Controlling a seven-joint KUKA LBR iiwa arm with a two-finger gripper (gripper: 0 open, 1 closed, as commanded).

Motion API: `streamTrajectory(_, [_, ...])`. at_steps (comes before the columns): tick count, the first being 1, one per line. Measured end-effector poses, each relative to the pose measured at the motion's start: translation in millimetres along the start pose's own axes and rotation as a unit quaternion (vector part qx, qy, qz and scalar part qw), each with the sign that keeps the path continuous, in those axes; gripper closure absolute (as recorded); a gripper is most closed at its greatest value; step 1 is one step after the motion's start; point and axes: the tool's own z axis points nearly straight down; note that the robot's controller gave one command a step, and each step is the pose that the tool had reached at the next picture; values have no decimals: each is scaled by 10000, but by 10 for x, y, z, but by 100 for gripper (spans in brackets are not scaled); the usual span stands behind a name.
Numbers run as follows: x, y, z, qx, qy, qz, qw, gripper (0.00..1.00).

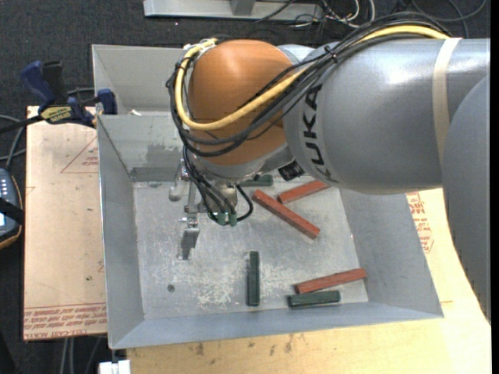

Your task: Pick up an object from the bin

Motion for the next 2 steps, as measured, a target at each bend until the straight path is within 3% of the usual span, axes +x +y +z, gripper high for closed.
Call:
streamTrajectory(1, [-19,-11,-40,-7,-36,18,10000,0])
streamTrajectory(2, [-43,-182,385,-16,-64,-301,9995,0])
